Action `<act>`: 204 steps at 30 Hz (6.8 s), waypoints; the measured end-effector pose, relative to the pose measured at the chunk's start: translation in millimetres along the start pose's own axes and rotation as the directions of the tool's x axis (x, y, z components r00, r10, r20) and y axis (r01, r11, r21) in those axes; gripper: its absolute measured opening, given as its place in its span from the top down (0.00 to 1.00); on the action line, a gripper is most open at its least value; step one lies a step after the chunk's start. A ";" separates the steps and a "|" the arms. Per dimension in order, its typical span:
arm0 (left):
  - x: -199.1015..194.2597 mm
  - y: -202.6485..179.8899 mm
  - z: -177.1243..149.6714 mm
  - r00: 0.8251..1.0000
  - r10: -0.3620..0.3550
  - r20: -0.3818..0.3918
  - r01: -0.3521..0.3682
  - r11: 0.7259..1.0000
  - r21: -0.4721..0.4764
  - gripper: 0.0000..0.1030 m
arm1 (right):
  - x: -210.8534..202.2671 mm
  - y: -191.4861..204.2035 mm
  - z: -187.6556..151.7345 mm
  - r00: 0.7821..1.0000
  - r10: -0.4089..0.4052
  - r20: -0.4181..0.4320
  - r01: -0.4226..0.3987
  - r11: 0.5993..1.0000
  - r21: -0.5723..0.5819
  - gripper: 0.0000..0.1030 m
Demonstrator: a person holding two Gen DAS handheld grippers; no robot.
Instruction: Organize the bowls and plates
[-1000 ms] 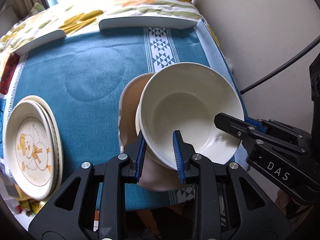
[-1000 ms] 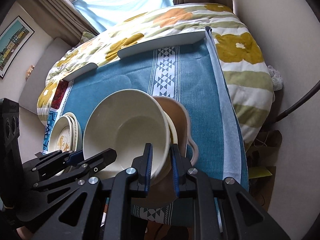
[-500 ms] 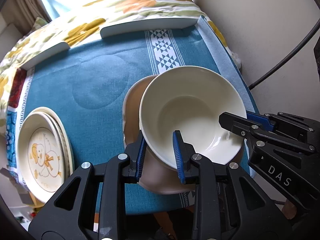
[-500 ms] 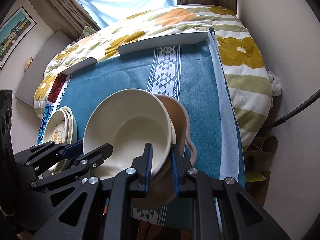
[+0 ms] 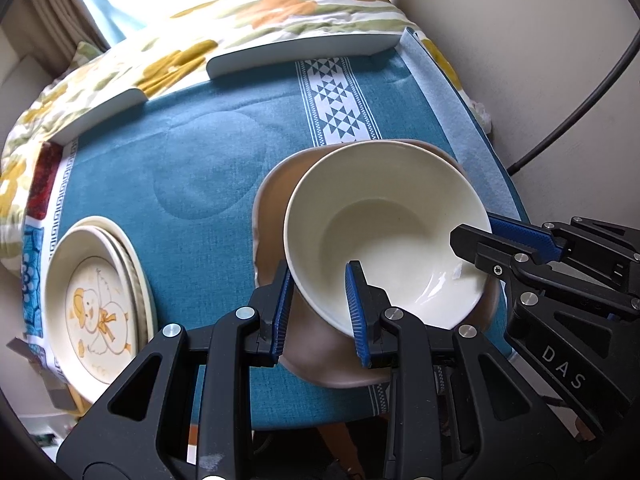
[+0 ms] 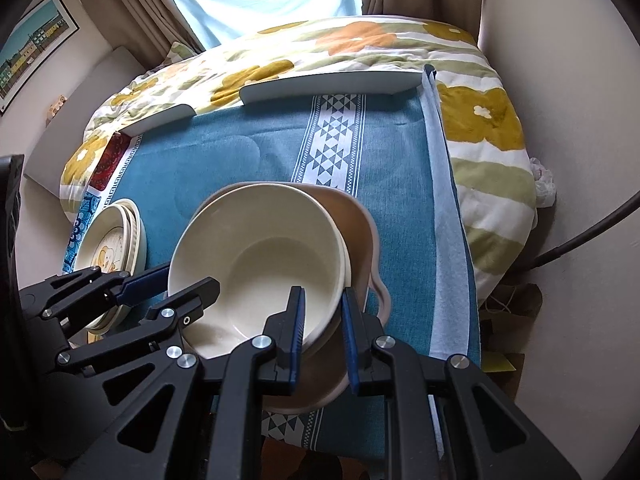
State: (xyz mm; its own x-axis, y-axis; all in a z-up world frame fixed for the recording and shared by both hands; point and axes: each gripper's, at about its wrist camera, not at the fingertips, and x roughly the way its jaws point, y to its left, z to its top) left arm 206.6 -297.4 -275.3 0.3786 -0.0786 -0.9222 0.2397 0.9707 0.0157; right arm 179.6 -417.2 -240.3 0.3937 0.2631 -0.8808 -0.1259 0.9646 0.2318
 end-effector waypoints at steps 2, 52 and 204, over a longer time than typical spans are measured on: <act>-2.7 3.5 0.3 1.000 -0.016 0.003 0.016 1.000 -0.013 0.77 | -6.8 -2.5 0.9 1.000 0.014 0.022 -0.014 1.000 0.004 0.84; 52.5 20.6 0.2 0.958 -0.121 -0.261 0.198 0.935 0.294 0.83 | 61.5 -9.9 -19.8 0.959 -0.034 -0.281 0.002 0.994 -0.114 0.84; -394.4 219.8 -235.1 0.723 0.185 0.665 -0.085 0.980 -0.180 0.00 | -271.0 264.2 -146.0 0.772 -0.199 0.604 0.242 0.970 0.010 0.01</act>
State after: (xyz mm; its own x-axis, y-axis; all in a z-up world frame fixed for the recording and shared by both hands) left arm -100.2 0.3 1.1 0.9129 -0.0282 -0.4071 0.0418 0.9988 0.0246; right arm -93.3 -236.5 -0.6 0.8786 0.0233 -0.4769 -0.0176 0.9997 0.0163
